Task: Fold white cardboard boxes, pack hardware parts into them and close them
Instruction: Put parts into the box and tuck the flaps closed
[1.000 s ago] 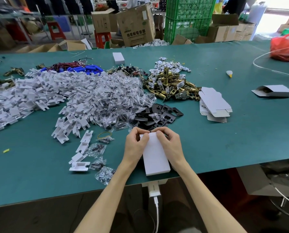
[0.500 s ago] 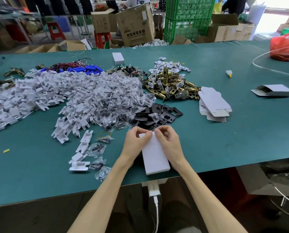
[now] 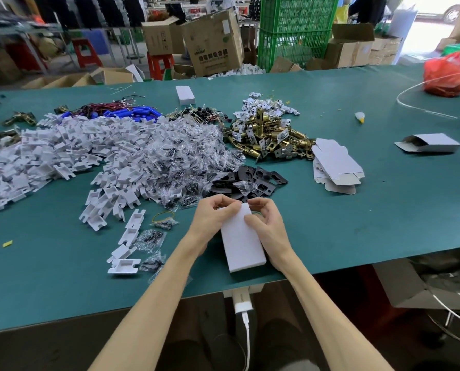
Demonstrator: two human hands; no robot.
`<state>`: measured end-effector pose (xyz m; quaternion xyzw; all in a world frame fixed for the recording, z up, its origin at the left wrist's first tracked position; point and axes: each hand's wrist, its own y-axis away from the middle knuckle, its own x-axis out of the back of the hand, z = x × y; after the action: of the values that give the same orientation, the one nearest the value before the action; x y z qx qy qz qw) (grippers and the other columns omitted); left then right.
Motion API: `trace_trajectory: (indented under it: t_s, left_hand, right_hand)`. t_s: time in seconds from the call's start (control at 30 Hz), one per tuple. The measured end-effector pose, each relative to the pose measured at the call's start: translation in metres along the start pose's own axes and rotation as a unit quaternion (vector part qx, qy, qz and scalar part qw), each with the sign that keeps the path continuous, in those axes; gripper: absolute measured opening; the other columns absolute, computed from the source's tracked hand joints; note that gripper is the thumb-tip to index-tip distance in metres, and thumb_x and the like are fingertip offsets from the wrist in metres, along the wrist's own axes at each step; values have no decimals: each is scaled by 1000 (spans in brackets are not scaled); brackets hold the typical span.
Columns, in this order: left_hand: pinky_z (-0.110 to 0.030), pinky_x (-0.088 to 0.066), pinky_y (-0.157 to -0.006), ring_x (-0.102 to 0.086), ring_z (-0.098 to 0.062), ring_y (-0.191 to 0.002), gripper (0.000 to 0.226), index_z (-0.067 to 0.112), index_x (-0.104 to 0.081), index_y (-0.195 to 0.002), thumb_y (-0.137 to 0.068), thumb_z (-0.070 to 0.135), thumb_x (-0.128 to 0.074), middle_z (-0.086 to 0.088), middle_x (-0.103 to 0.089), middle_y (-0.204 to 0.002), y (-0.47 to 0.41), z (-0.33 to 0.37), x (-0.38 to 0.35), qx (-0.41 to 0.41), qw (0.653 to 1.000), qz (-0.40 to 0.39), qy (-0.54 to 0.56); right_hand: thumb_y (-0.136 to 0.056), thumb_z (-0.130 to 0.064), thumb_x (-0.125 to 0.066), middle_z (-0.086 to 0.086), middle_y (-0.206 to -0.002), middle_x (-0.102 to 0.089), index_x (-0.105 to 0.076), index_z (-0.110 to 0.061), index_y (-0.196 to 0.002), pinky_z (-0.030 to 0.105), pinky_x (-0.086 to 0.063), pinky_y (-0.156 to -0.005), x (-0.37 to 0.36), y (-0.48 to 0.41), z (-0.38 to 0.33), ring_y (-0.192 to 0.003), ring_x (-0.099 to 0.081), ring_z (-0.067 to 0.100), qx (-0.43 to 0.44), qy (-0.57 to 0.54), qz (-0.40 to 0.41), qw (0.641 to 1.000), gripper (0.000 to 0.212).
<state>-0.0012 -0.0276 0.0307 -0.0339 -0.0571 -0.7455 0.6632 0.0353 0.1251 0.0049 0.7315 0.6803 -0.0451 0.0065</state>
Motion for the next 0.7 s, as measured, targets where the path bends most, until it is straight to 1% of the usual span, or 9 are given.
trace_trajectory:
  t_s: [0.1,0.2,0.33,0.4,0.47,0.57,0.7]
  left_hand:
    - [-21,-49,-65,-61,-14,-74,18,-3,-74,-98,-94,14,-75,-9,-71,-88,-1,1,5,-1,1000,-17,1]
    - [-21,-49,-67,-62,-12,-74,18,0,-76,-98,-93,17,-76,-6,-72,-87,-3,-1,8,3,1000,-27,-6]
    - [-17,-48,-65,-62,-6,-70,14,6,-77,-94,-93,19,-77,-1,-72,-85,-5,-3,8,7,999,-24,-30]
    - [-15,-48,-63,-61,-4,-67,11,8,-77,-91,-93,19,-78,3,-72,-81,-6,-2,10,13,999,-30,-30]
    - [-13,-48,-61,-62,-3,-67,11,8,-77,-90,-93,19,-78,4,-72,-79,-7,0,14,15,998,-48,-25]
    - [-14,-50,-62,-63,-5,-69,13,9,-74,-91,-94,21,-77,-1,-71,-84,-7,3,20,25,996,-77,-28]
    - [-14,-49,-62,-60,-10,-71,12,10,-71,-91,-95,21,-74,-7,-68,-88,-6,3,20,36,996,-76,-30]
  right_hand:
    - [-83,-18,-64,3,-112,-63,-54,-13,-116,28,-55,-68,-1,2,-2,-83,-66,8,-2,-5,4,1000,35]
    - [-88,-14,-65,8,-114,-64,-56,-11,-115,31,-55,-72,0,2,-1,-87,-66,11,0,-1,6,1000,29]
    - [-95,-7,-63,9,-112,-63,-57,-8,-113,24,-51,-74,1,0,0,-93,-63,10,1,12,23,1000,18]
    - [-96,-3,-61,9,-110,-63,-56,-6,-111,22,-50,-72,1,-1,1,-91,-62,12,-4,20,30,999,15]
    - [-97,-4,-62,7,-106,-62,-56,-5,-109,21,-50,-67,0,-2,2,-87,-61,12,-10,20,34,999,13]
    - [-97,-10,-64,4,-103,-64,-58,-8,-105,21,-50,-65,-1,-1,2,-82,-62,8,-14,26,34,999,9]
    - [-97,-13,-66,6,-102,-66,-59,-9,-103,23,-52,-64,-1,-1,2,-83,-64,9,-17,28,37,999,9]
